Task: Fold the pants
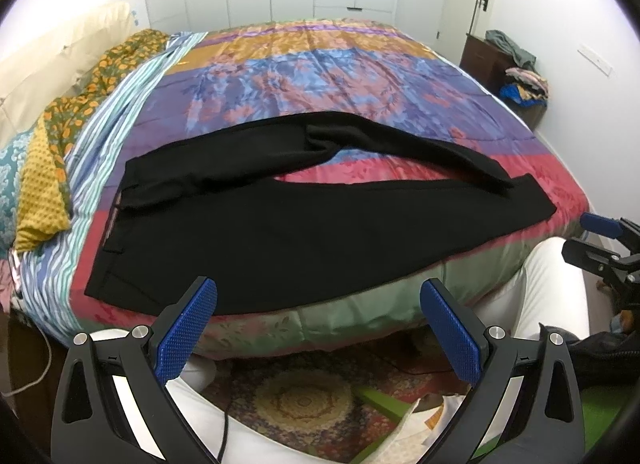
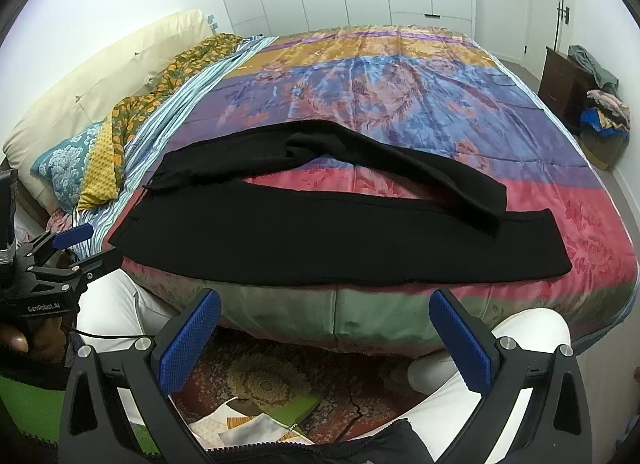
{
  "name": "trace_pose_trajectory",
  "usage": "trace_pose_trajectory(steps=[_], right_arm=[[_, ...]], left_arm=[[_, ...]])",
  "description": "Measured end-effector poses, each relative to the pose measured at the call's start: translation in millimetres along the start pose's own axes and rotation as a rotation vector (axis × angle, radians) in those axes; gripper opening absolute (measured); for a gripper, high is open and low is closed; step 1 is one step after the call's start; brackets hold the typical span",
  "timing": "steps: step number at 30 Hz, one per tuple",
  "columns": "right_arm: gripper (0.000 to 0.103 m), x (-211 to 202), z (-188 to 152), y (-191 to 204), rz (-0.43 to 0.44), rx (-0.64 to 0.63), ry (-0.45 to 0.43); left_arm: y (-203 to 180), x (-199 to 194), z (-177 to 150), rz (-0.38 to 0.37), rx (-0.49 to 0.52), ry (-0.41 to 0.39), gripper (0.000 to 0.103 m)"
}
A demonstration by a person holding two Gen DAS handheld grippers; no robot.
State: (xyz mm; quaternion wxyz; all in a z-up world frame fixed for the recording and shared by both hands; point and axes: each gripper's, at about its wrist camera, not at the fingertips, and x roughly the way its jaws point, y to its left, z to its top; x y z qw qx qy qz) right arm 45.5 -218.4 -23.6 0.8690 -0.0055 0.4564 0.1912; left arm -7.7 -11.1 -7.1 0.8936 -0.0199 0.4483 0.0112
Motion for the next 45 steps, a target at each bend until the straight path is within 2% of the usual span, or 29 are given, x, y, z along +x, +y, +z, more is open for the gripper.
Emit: trace_pose_trajectory(steps=[45], right_arm=[[0.103,5.1,-1.8,2.7,0.002,-0.008,0.012]], left_arm=[[-1.6,1.6,0.1,-0.007,0.009,0.003,0.102]])
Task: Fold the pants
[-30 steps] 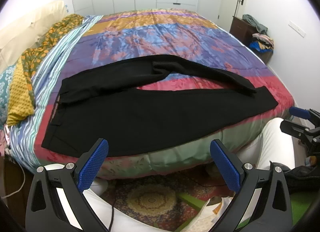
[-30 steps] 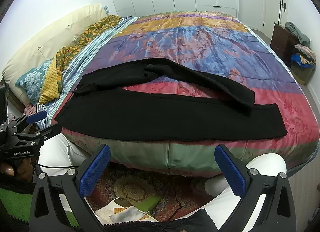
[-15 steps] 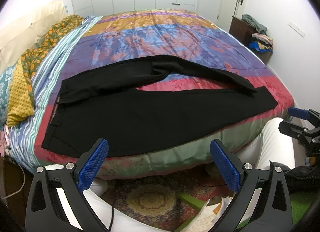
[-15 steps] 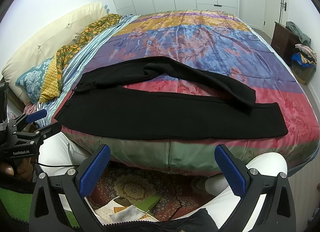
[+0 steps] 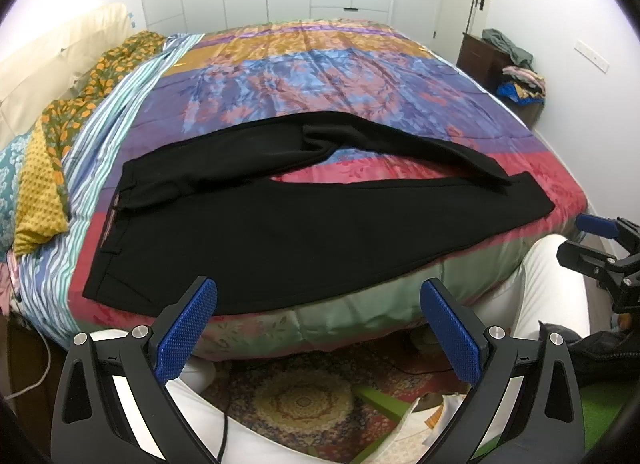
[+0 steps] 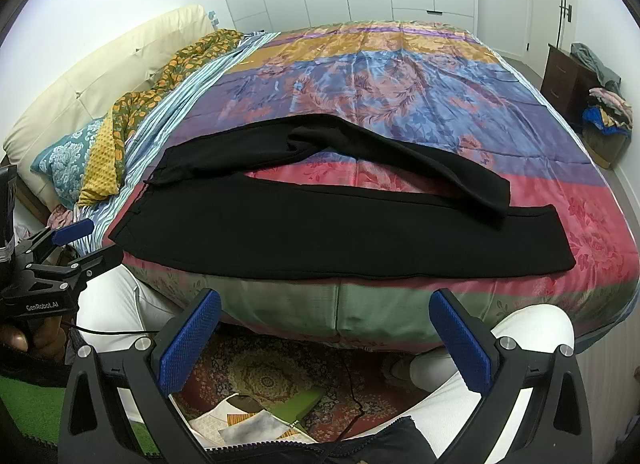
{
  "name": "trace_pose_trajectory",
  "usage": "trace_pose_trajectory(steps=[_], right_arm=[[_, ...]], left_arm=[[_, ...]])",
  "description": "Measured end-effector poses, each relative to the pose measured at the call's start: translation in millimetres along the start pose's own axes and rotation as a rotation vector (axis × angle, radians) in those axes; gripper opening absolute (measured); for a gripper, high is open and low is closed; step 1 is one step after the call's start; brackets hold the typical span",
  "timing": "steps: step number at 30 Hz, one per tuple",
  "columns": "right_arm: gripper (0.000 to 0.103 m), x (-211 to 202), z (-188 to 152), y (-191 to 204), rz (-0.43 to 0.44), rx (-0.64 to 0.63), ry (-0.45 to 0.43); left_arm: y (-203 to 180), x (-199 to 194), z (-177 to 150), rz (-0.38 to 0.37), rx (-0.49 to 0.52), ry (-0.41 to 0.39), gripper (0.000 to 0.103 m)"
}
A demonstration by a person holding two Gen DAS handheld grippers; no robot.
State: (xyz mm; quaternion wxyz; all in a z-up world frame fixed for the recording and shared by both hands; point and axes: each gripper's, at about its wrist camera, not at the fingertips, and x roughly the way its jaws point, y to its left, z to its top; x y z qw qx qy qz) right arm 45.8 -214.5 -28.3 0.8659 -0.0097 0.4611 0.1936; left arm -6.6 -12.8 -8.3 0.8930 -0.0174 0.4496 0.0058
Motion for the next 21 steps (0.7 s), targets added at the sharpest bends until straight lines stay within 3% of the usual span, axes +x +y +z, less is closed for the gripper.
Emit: trace_pose_trajectory(steps=[21], right_arm=[[0.103,-5.0,-2.3,2.4,0.018,-0.012,-0.021]], left_arm=[[-7.2,-3.9,1.8,-0.001,0.013,-0.002,0.102]])
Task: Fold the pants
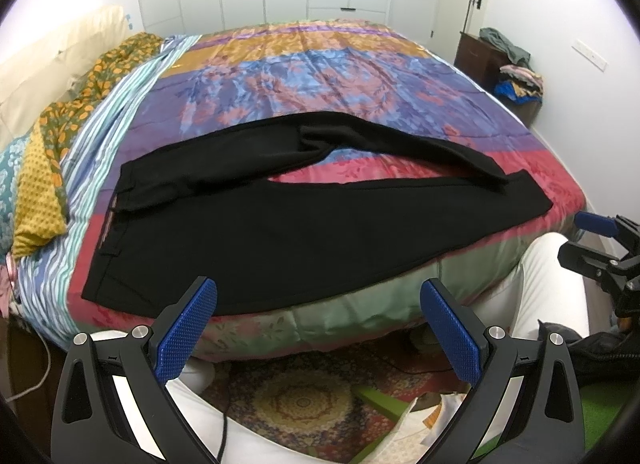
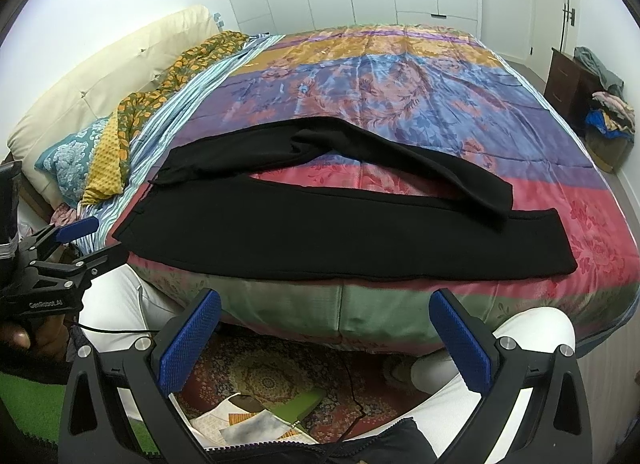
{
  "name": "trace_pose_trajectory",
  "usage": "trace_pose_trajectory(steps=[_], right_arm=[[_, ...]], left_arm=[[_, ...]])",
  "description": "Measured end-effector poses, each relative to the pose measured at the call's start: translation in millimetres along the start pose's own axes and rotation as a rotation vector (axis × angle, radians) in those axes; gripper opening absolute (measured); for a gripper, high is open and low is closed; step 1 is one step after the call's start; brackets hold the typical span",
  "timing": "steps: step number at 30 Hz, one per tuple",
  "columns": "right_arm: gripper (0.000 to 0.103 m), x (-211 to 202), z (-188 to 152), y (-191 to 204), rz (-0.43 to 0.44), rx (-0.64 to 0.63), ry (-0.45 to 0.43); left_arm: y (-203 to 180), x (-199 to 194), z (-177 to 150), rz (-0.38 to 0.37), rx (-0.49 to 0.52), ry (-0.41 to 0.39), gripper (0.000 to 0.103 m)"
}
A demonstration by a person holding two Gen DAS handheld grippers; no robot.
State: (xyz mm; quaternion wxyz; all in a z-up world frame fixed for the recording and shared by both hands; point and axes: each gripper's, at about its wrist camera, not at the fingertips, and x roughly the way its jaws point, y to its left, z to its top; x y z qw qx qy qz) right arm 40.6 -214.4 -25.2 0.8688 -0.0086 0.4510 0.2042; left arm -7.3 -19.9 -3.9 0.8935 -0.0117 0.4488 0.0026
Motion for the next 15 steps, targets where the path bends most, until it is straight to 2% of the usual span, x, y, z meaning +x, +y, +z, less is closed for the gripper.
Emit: trace_pose_trajectory(steps=[15], right_arm=[[0.103,0.7,-3.3,-0.1,0.025,-0.012,-0.008]], left_arm=[[-7.7,4.0,2.0,0.001,0.028,-0.001,0.102]])
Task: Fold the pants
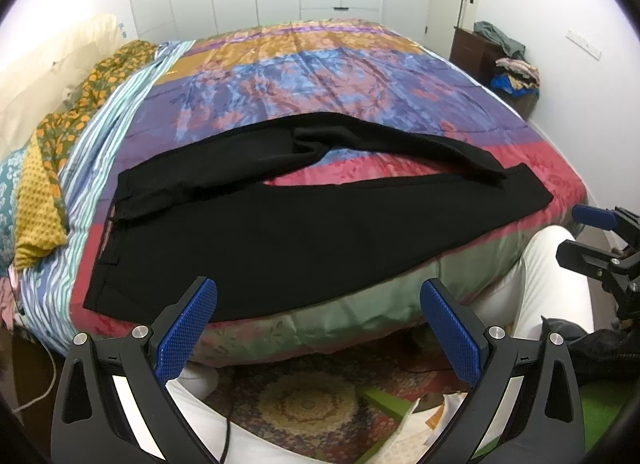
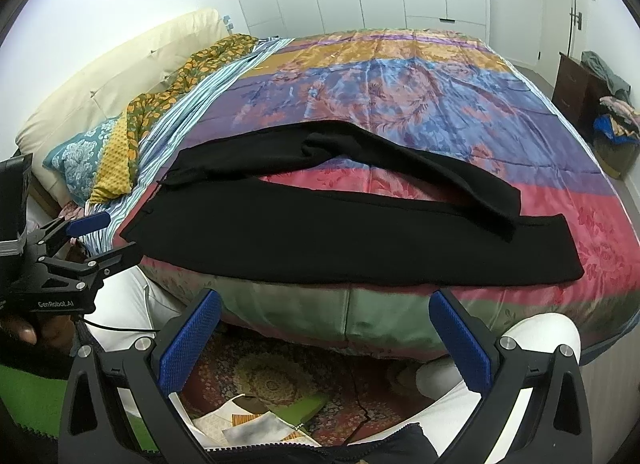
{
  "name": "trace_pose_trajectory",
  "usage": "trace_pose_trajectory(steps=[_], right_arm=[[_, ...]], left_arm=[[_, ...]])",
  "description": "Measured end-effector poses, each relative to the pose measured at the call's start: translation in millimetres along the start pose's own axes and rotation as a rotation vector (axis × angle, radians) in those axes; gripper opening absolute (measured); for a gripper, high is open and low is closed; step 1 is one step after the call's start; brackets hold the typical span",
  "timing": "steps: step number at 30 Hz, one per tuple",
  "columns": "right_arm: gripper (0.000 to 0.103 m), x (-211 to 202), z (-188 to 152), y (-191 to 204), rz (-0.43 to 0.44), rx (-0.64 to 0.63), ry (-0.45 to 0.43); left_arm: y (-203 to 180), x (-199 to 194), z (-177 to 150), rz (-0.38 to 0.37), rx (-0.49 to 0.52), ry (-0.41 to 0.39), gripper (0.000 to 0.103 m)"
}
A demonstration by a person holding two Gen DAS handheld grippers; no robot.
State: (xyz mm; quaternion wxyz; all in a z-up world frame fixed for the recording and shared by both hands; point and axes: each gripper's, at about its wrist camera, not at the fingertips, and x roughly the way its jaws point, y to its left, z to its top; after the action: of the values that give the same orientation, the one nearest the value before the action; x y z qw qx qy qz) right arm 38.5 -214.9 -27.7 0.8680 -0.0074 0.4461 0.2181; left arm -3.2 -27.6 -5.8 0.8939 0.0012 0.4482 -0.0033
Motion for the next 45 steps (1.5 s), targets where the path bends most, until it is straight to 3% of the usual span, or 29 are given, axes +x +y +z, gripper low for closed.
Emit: trace_pose_trajectory(steps=[5,10,12,14,17,19,21,24,26,29,30,31,32,33,36,40,43,45], right_arm=[[0.103,6,7,-13,-0.018,-0.040,-0.055],[0.101,80,30,-73,-0.274,-0.288,-0.090],[0.075,134,41,-102,-0.364,-0.384,-0.016],[0.057,179,55,-124,-0.414,-0.433,0.047],[0.056,234,80,-152,-0.475,-0.454,0.078],[0.048,254,93,-166,-0.473,-0.438,0.108],[0.005,256,108,-177,-0.411,-0.399,0.157],[0.004,216,144,-180,-0.280,-0.345,0.164],[0.004,181,188,-190,-0.177,-0.270,0.197],[0.005,156,264,-212,-0.225,-0.269,0.153],[0.014,160,285,-225,-0.243,-0.242,0.153],[0.030,167,303,-242,-0.261,-0.199,0.159],[0.070,180,323,-270,-0.327,-0.121,0.162],[0.091,187,328,-287,-0.361,-0.075,0.150],[0.089,209,311,-337,-0.406,0.102,0.153],[0.087,231,255,-386,-0.362,0.349,0.173],[0.080,244,227,-403,-0.257,0.456,0.165],[0.074,252,211,-410,-0.096,0.580,0.118]], left_arm=[[4,5,-1,-0.004,-0.016,0.011,0.102],[6,10,-2,-0.002,-0.017,0.022,0.102],[7,10,-2,0.005,-0.023,0.023,0.102],[9,9,-2,0.017,-0.034,0.024,0.102],[16,14,-2,0.027,-0.067,0.041,0.102],[20,19,-3,0.023,-0.087,0.056,0.102],[25,24,-3,0.024,-0.098,0.069,0.102],[28,33,-4,0.018,-0.107,0.091,0.102],[26,43,-3,0.002,-0.100,0.118,0.102],[15,54,3,-0.009,-0.055,0.129,0.102],[10,56,6,-0.006,-0.033,0.124,0.102],[8,55,8,-0.003,-0.019,0.119,0.102],[3,54,10,0.004,0.002,0.108,0.102],[0,51,10,0.012,0.021,0.098,0.102],[-3,48,5,0.034,0.044,0.092,0.102],[5,61,6,0.026,0.006,0.140,0.102],[5,70,9,0.019,0.008,0.166,0.102],[-1,75,10,0.022,0.029,0.172,0.102]])
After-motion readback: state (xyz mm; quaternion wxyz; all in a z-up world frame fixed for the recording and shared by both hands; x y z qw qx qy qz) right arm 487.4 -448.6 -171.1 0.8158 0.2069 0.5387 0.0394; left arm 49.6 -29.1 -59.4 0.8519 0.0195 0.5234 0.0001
